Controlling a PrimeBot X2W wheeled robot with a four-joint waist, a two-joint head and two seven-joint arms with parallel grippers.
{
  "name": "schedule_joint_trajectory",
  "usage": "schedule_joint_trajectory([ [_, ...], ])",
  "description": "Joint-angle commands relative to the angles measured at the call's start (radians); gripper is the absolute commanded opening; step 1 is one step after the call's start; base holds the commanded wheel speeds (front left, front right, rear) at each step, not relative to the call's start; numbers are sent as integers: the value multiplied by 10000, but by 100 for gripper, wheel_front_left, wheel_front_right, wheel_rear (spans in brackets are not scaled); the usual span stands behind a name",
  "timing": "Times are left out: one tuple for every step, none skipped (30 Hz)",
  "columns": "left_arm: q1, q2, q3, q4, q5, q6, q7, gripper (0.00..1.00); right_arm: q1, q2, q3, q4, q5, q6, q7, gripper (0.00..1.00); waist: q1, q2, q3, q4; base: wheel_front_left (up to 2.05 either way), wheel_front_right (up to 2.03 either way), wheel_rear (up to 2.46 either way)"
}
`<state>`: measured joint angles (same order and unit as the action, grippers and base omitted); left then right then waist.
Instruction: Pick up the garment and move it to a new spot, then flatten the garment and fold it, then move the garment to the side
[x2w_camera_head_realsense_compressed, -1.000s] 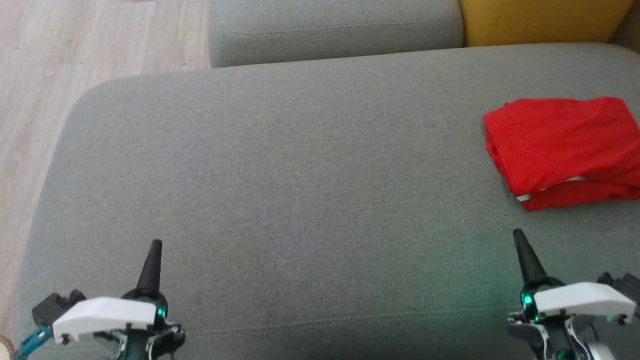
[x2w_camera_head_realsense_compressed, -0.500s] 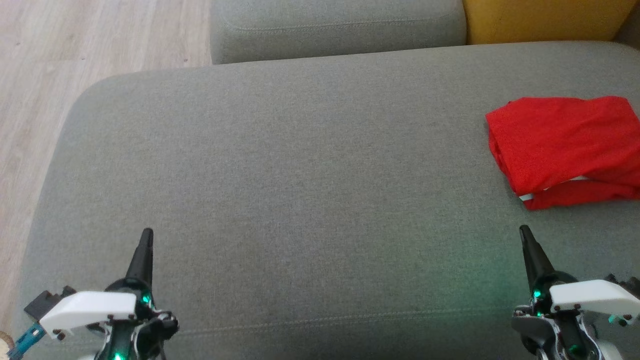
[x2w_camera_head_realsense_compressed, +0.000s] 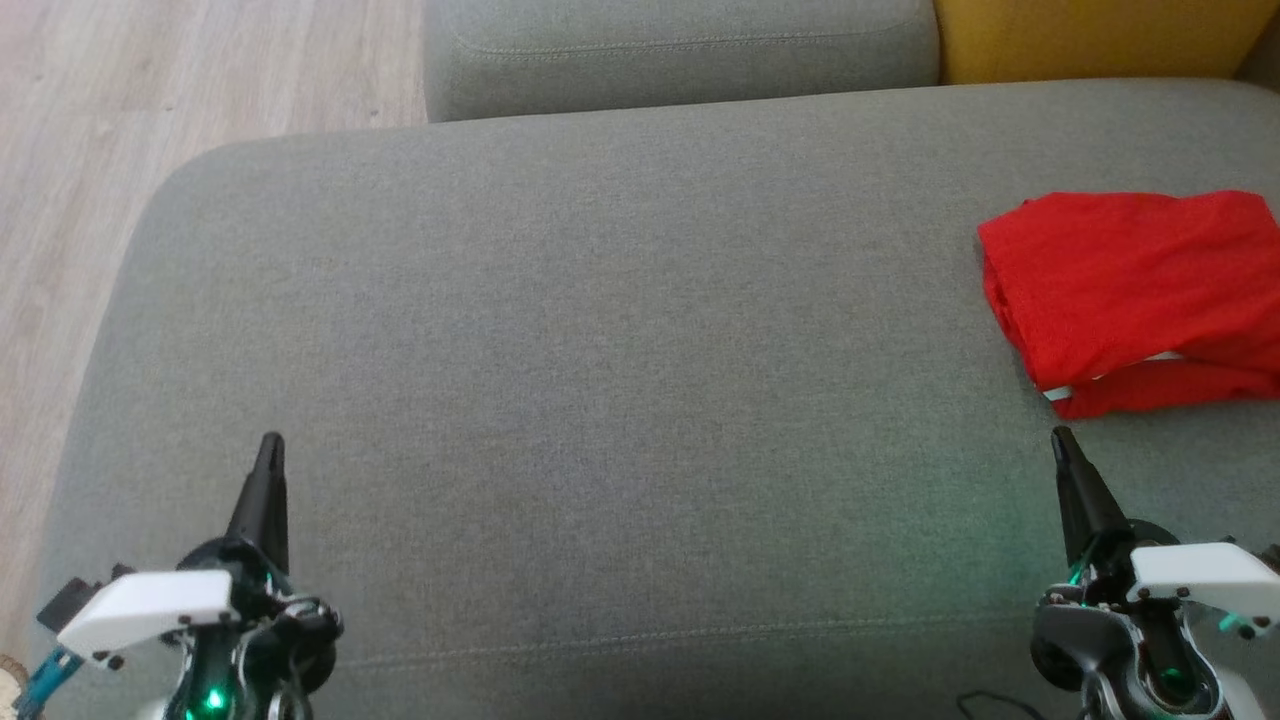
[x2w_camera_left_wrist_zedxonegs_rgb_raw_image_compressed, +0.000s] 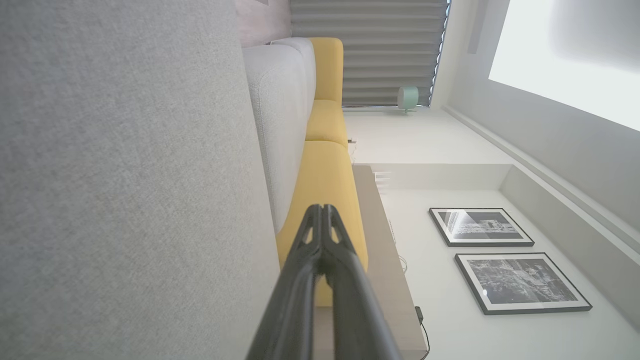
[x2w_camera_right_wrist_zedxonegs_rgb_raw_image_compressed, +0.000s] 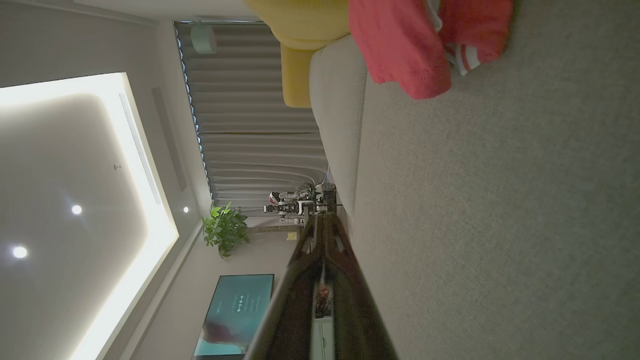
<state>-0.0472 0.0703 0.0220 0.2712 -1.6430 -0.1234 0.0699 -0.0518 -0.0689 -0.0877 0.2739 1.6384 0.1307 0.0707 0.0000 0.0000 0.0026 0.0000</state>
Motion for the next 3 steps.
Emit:
schedule_joint_trajectory([
  [-587, 144, 445, -271, -53, -73, 53, 0, -540, -132, 179, -306, 70, 0, 72, 0, 0, 0, -1, 0, 0, 0, 0],
  [-587, 140, 449, -271, -49, -73, 57, 0, -540, -129, 174, -305, 67, 0, 76, 0, 0, 0, -1, 0, 0, 0, 0],
  [-587, 137, 454, -270, -45, -73, 61, 0, -541, -126, 170, -305, 63, 0, 79, 0, 0, 0, -1, 0, 0, 0, 0],
])
